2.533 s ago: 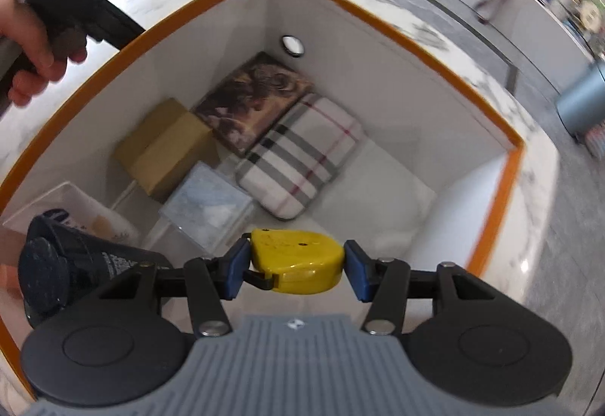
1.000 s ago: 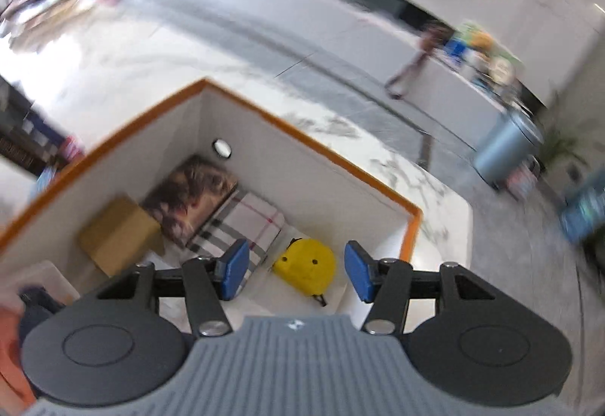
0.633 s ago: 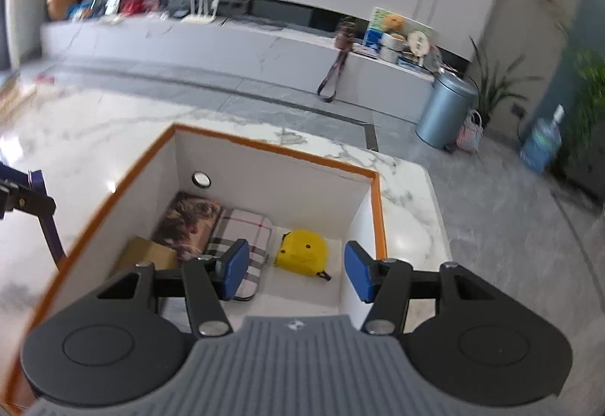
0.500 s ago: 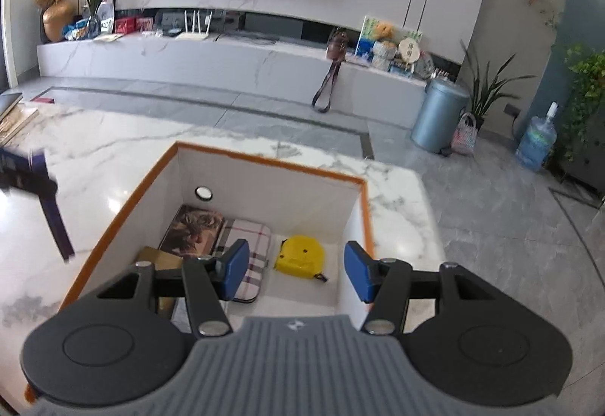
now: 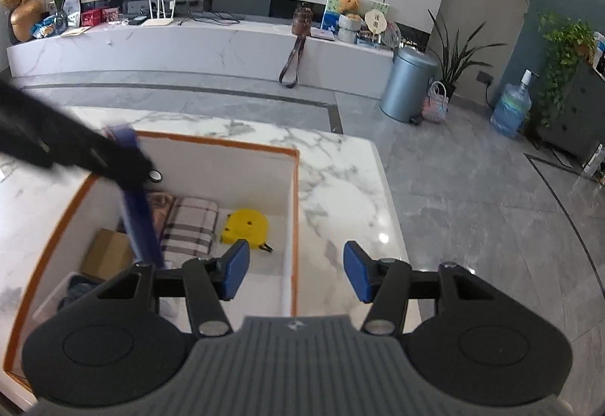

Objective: Organize rigid objects
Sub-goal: 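Carry the red-blue tin over the box and lower it with the left tool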

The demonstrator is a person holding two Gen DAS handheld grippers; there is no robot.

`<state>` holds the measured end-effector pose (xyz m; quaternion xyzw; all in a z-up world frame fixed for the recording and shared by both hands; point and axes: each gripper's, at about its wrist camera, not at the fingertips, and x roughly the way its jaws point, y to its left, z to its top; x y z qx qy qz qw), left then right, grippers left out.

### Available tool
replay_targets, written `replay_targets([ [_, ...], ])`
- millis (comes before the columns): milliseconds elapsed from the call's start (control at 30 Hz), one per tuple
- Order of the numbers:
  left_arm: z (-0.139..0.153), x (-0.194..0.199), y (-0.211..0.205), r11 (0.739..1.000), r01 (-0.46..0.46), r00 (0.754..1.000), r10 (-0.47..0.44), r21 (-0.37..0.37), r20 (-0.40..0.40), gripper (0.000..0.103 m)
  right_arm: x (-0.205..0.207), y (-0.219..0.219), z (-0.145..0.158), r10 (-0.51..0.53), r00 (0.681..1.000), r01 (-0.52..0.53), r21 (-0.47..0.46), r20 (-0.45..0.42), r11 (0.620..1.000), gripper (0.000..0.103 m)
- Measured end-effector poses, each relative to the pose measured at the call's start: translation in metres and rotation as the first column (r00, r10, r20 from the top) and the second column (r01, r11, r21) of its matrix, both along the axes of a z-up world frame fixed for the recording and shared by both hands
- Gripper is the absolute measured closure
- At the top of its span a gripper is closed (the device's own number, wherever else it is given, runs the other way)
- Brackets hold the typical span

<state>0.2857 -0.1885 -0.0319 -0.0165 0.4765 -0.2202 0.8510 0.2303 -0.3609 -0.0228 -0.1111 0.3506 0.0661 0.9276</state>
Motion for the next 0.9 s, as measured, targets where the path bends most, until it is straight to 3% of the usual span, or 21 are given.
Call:
replay_targets([
  [200, -0.059, 0.028, -0.009, 0.999, -0.049, 0.976, 0.047, -0.001, -0.211, 0.053, 0.010, -0.014, -0.014, -0.046, 0.999, 0.046, 0.003, -0.012, 0.999, 0.047],
  [333, -0.084, 0.038, -0.009, 0.997, -0.069, 0.957, 0.072, 0.024, -0.281, 0.053, 0.017, -0.017, -0.026, -0.050, 0.998, 0.050, 0.002, -0.040, 0.999, 0.047],
  [567, -0.096, 0.052, -0.013, 0.994, -0.109, 0.932, 0.102, -0.001, -0.348, 0.053, 0.026, -0.005, -0.042, -0.005, 0.999, 0.003, -0.051, -0.044, 0.999, 0.045],
  [700, -0.096, 0.055, -0.017, 0.994, -0.103, 0.928, 0.104, 0.023, -0.359, 0.052, 0.030, -0.002, -0.051, -0.005, 0.998, 0.001, -0.067, -0.060, 0.998, 0.039],
  [900, -0.096, 0.055, -0.018, 0.995, -0.091, 0.924, 0.096, 0.030, -0.371, 0.051, 0.032, -0.001, -0.055, -0.012, 0.997, 0.005, -0.085, -0.079, 0.996, 0.038],
])
